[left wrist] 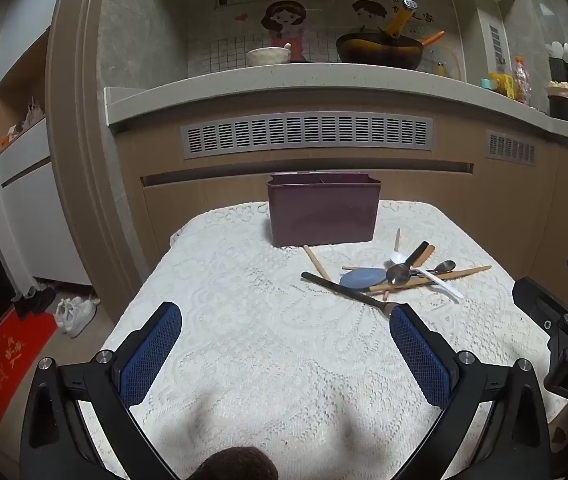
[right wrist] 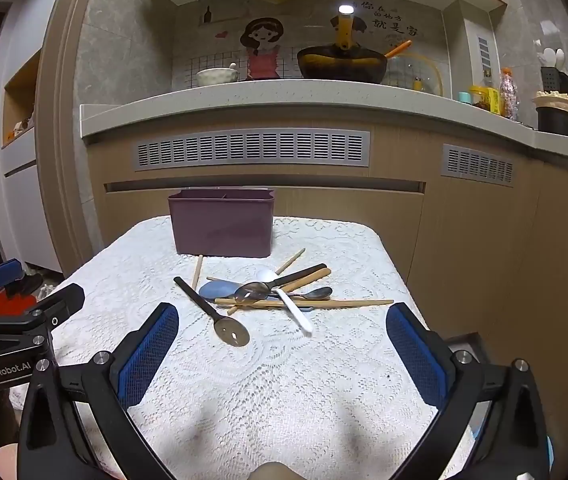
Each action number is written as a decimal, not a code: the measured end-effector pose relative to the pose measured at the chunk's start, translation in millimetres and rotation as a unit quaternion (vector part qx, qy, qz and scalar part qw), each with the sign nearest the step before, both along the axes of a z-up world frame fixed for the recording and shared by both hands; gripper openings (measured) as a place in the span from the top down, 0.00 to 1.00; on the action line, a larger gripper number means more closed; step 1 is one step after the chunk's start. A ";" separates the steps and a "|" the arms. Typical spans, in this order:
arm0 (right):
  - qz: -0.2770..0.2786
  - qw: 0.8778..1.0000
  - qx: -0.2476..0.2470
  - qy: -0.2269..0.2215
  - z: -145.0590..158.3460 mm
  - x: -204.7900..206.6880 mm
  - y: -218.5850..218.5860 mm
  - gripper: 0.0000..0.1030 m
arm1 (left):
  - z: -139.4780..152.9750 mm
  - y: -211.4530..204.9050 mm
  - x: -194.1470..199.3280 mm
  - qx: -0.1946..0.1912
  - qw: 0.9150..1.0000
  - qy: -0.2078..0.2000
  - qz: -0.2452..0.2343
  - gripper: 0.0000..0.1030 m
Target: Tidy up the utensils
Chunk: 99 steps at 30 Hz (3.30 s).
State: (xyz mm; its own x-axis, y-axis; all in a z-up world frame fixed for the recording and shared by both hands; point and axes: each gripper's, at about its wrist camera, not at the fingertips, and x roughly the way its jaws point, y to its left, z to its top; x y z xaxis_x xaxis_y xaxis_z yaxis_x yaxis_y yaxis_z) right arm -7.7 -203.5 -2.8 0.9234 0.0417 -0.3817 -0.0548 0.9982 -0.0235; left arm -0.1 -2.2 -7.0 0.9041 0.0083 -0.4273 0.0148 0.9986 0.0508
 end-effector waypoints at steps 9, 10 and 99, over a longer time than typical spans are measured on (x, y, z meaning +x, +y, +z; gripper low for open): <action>-0.002 1.000 0.002 0.000 -1.5 1.8 -0.6 0.00 | -2.7 -4.2 1.2 0.002 1.000 0.004 0.000 0.00; -0.002 1.000 0.003 0.000 -1.7 2.2 -1.0 0.00 | -3.5 -4.7 1.1 0.002 1.000 0.004 0.000 0.00; 0.084 0.986 -0.060 0.130 -26.8 130.8 8.1 0.00 | -19.6 12.0 135.3 -0.004 0.994 0.092 -0.061 0.00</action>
State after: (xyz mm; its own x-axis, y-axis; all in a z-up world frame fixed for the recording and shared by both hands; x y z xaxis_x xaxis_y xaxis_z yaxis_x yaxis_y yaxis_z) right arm 123.0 -195.3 -29.5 0.7781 0.1252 -0.6155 -0.2379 0.9657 -0.1043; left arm 135.2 9.8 -26.6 0.8042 -0.1000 -0.5859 0.1432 0.9893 0.0276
